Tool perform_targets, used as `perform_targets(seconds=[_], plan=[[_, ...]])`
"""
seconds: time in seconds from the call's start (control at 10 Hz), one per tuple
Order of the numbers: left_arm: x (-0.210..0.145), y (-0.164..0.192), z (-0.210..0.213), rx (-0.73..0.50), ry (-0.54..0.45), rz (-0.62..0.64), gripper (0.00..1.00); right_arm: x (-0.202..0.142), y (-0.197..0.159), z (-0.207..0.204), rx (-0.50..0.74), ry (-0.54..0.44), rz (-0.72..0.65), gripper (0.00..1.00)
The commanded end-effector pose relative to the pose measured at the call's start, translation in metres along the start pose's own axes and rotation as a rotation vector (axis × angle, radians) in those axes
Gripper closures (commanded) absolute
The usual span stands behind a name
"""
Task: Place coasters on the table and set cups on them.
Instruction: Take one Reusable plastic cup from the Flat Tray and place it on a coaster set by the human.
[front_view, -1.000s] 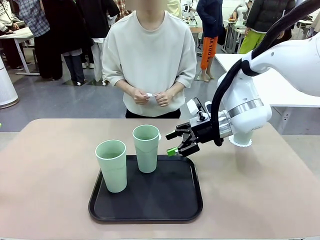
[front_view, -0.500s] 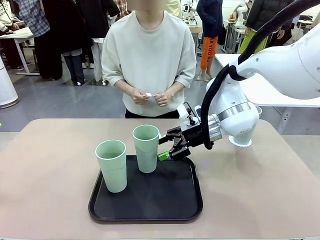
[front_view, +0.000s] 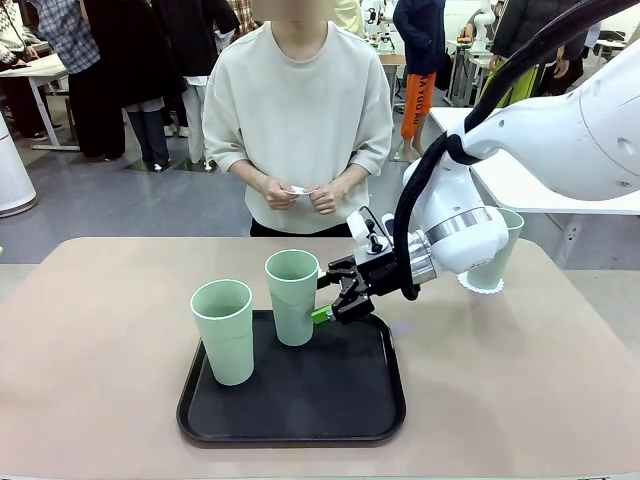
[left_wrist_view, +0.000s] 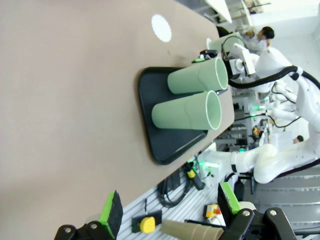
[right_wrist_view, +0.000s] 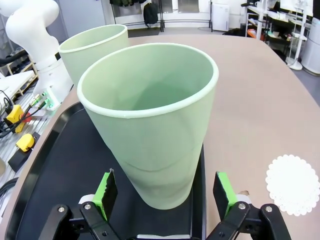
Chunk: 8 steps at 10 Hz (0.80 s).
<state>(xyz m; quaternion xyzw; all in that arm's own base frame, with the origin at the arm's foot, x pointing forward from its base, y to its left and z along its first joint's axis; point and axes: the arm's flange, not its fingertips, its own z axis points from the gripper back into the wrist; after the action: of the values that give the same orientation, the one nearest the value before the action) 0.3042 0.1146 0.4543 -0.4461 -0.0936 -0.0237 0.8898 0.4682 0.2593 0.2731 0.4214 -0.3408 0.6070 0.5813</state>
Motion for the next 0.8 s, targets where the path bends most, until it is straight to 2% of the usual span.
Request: perform_targets(seconds=[0.0,0.7], plan=[[0.0,0.0,0.001,-0.016,-0.005,-0.006,0.0,0.0,-0.005,-0.01,-0.008,0.011,-0.001,0.0],[0.0,0.0,0.001,-0.016,-0.005,-0.006,0.0,-0.006,-0.009,-0.027,0.018,0.021,-0.023,0.0]])
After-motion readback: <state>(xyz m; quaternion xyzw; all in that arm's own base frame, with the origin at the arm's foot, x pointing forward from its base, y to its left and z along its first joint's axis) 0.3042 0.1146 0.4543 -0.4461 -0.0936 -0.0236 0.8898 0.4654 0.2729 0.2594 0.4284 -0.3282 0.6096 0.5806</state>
